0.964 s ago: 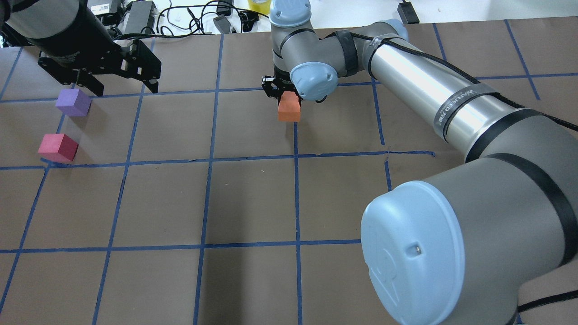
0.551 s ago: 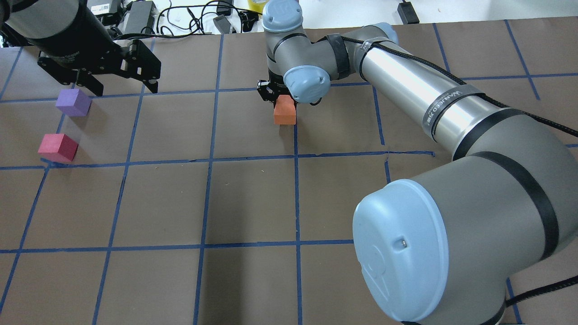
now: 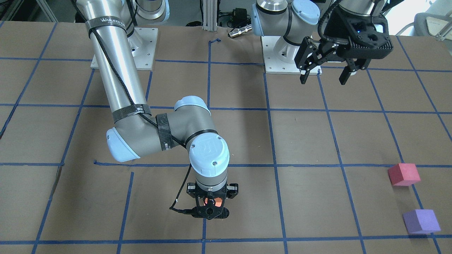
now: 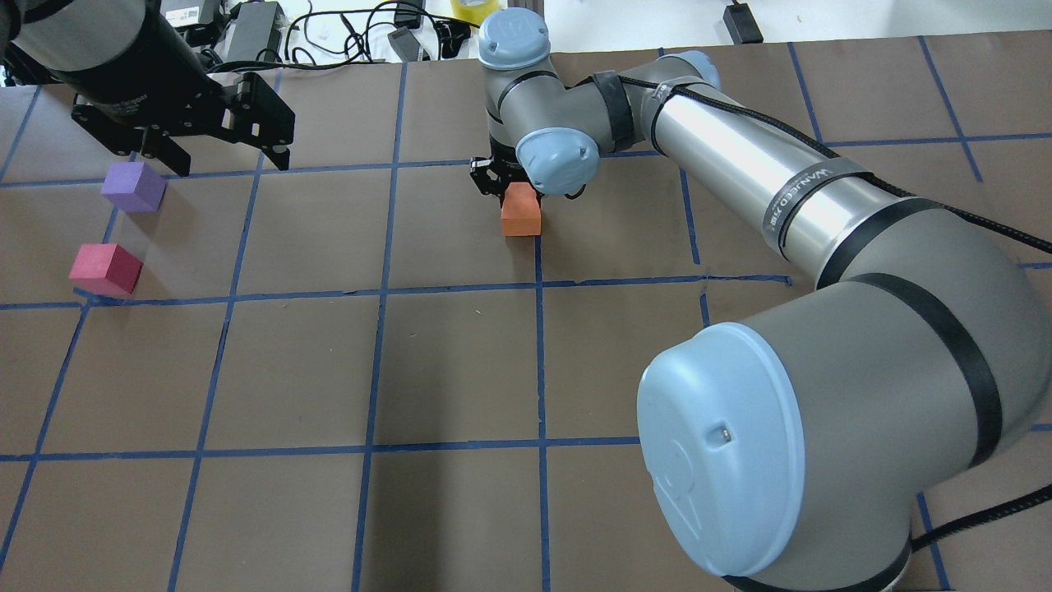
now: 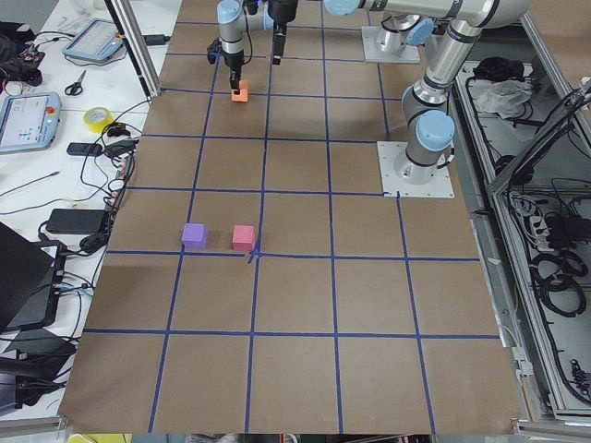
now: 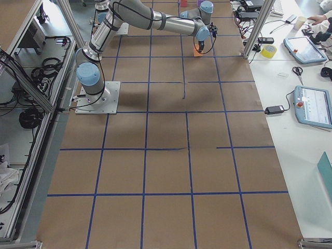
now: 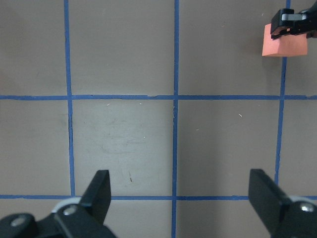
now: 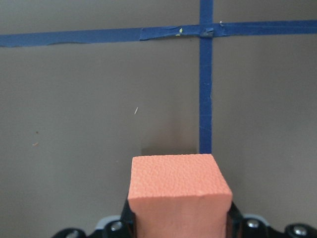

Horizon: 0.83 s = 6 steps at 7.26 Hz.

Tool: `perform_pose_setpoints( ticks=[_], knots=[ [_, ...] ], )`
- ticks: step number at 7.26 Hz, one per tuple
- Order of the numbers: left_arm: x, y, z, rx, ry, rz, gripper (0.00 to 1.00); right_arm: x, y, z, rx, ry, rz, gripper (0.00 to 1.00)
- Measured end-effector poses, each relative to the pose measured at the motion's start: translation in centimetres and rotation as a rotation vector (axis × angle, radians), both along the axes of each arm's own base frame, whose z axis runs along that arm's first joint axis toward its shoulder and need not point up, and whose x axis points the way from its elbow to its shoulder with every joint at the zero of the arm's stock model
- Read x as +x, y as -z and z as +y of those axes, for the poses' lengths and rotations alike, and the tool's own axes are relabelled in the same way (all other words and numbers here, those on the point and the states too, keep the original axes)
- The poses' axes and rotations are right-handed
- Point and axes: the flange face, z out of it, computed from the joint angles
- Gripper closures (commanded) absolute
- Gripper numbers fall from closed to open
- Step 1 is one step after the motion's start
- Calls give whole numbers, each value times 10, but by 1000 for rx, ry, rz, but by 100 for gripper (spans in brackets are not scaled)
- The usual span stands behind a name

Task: Arrange blocks in a line
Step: 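Lower the orange cube onto the table and open the right gripper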

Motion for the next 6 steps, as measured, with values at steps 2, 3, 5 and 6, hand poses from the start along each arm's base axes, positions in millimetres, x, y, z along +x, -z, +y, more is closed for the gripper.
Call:
perform_pose_setpoints(
  ticks=[2, 3, 5, 6],
  knots=[
    [0, -1, 1, -2, 1, 2, 0, 1, 3, -1, 0, -2, -8, 15],
    [0, -1, 1, -2, 1, 0, 0, 1, 3, -1, -1, -2, -12, 9],
    [0, -1, 1, -2, 0, 0, 0, 2, 2, -1, -2, 3, -18, 2],
    [0, -1, 1, -2, 0, -1, 0, 1, 1, -2, -1, 11, -21, 0]
  ],
)
